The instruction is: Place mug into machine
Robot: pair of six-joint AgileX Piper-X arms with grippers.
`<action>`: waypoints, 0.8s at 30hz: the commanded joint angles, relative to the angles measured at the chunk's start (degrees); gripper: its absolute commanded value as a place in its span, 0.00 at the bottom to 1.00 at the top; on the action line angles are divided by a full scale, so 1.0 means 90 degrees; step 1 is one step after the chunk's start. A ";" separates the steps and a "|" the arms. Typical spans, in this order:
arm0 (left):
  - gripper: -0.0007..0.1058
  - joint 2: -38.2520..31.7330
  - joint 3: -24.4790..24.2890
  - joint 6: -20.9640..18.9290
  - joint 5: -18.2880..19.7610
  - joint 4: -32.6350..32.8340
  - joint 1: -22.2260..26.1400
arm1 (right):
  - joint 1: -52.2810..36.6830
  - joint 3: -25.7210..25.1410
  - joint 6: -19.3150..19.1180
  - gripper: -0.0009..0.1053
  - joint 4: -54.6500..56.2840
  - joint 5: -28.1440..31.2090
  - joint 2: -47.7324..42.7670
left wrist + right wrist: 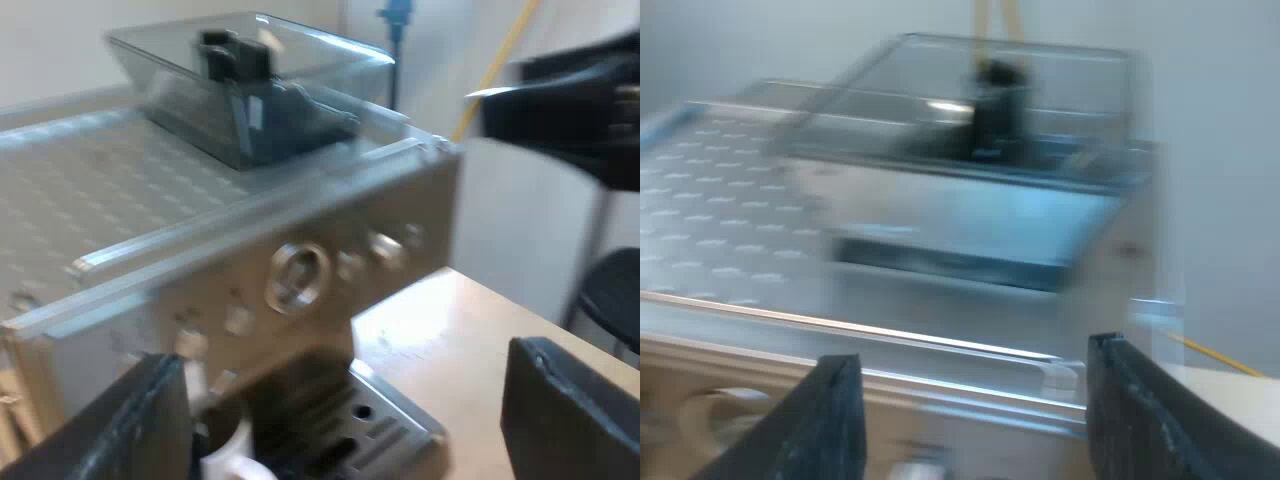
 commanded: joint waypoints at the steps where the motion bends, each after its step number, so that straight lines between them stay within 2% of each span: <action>1: 0.63 0.0174 -0.0268 -0.0121 -0.0013 -0.0033 0.0246 | -0.0360 -0.0070 0.0142 0.49 0.0468 -0.0163 -0.0317; 3: 0.63 0.0294 -0.0429 -0.0103 -0.0013 -0.0033 0.0597 | -0.0900 -0.0070 0.0540 0.49 0.0935 -0.0417 -0.0648; 5: 0.63 0.0332 -0.0520 -0.0052 -0.0013 -0.0033 0.0834 | -0.1292 -0.0070 0.0749 0.49 0.1305 -0.0651 -0.0886; 9: 0.63 0.0318 -0.0681 0.0063 -0.0013 0.0114 0.1309 | -0.2255 -0.0070 0.0755 0.49 0.2062 -0.1180 -0.1341; 13: 0.63 0.0301 -0.0757 0.0063 -0.0013 0.0406 0.1449 | -0.3276 -0.0070 0.0755 0.49 0.2680 -0.1699 -0.1638; 18: 0.63 0.0150 -0.0754 0.0232 -0.0013 0.0912 0.1449 | -0.4486 -0.0070 0.0710 0.49 0.3289 -0.2506 -0.1916; 22: 0.63 -0.0085 -0.0754 0.0463 -0.0013 0.1227 0.1449 | -0.4982 -0.0070 0.0286 0.49 0.3466 -0.2721 -0.2174; 24: 0.63 -0.0299 -0.0754 0.0468 -0.0274 0.1360 0.1449 | -0.5040 -0.0070 0.0117 0.49 0.3542 -0.2705 -0.2391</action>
